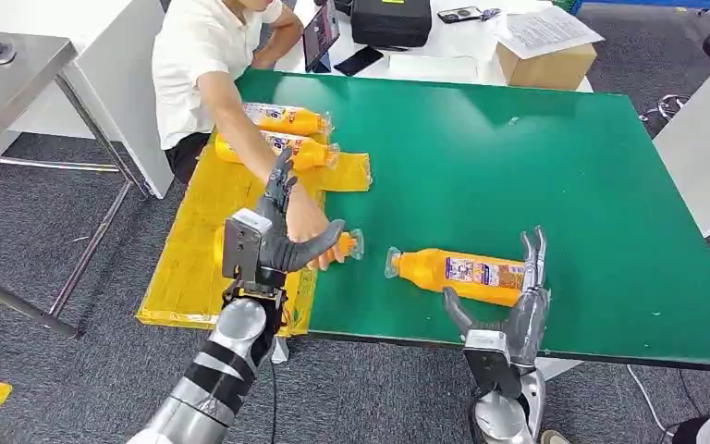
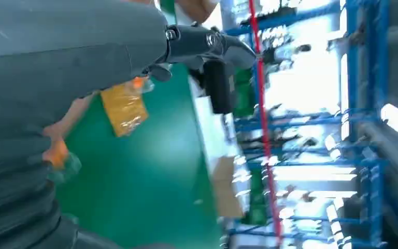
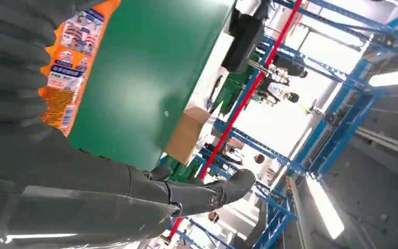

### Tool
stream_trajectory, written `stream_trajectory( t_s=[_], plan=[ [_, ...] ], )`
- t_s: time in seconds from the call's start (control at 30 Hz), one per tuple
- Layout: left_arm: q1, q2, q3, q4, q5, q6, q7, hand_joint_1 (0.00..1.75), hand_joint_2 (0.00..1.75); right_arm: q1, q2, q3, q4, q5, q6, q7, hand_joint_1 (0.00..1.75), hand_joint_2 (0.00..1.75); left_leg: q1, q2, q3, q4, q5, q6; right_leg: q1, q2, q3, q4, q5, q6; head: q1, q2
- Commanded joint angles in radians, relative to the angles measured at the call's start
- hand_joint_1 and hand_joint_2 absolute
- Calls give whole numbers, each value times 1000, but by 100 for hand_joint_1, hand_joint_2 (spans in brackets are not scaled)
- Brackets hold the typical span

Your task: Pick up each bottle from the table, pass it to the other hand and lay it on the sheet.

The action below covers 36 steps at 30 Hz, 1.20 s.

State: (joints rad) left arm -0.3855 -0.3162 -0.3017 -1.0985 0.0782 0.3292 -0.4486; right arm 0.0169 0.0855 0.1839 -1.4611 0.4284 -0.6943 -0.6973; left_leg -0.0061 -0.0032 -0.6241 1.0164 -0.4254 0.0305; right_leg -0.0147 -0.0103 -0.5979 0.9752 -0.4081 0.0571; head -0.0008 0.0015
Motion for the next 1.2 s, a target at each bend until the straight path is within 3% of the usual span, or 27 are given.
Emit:
stream_trajectory(
  t_s=[0.03,0.1,0.2,0.3,0.4,0.67,1.0,1.07,1.13,1.2],
  plan=[
    [91,43,-116,-246,294,20,-17,0,175,-29,14,-168,133,413,-4,-1,0,175,1,1,3,-1,0,-2,1,1,3,-1,0,-2,0,0],
    [127,63,-160,-313,340,33,-18,0,175,-56,32,-317,175,605,-4,-1,0,175,1,1,3,-1,0,-1,1,1,3,-1,0,-2,0,0],
    [169,84,-204,-359,337,64,-29,0,175,-102,-48,-370,298,691,-4,87,0,175,1,0,5,-2,0,-1,1,0,5,-2,0,-1,0,0],
    [203,106,-283,-315,309,47,24,0,175,-99,-132,-315,379,692,-4,199,0,175,1,1,8,-2,-1,-1,1,1,9,-3,-1,-2,0,0],
    [218,114,-378,-218,302,-9,48,0,175,-92,-178,-294,418,693,-4,236,0,175,0,-2,10,-3,-1,-1,0,-2,12,-5,-1,-2,0,0],
    [172,113,-411,-204,281,-7,39,0,175,-259,-255,-108,637,727,-4,395,0,175,-2,4,5,-1,-1,0,-2,4,4,-2,1,-2,0,0],
    [156,102,-422,-193,291,-27,58,0,175,-387,-257,-24,776,719,52,402,0,175,-1,5,8,-1,-2,-1,0,4,7,-1,0,-2,0,0],
    [155,102,-422,-192,292,-28,58,0,175,-391,-256,-22,780,719,51,402,0,175,0,6,11,-1,-3,-2,0,5,10,-2,-1,-3,0,0],
    [155,102,-422,-192,292,-28,58,0,175,-391,-256,-22,780,719,51,402,0,175,-1,2,3,-1,0,0,-1,1,4,-1,1,-1,0,0],
    [154,103,-423,-192,296,-31,61,0,175,-397,-255,-13,798,718,44,399,0,175,0,2,8,-1,-2,-1,0,2,8,-2,-1,-3,0,0]
  ],
)
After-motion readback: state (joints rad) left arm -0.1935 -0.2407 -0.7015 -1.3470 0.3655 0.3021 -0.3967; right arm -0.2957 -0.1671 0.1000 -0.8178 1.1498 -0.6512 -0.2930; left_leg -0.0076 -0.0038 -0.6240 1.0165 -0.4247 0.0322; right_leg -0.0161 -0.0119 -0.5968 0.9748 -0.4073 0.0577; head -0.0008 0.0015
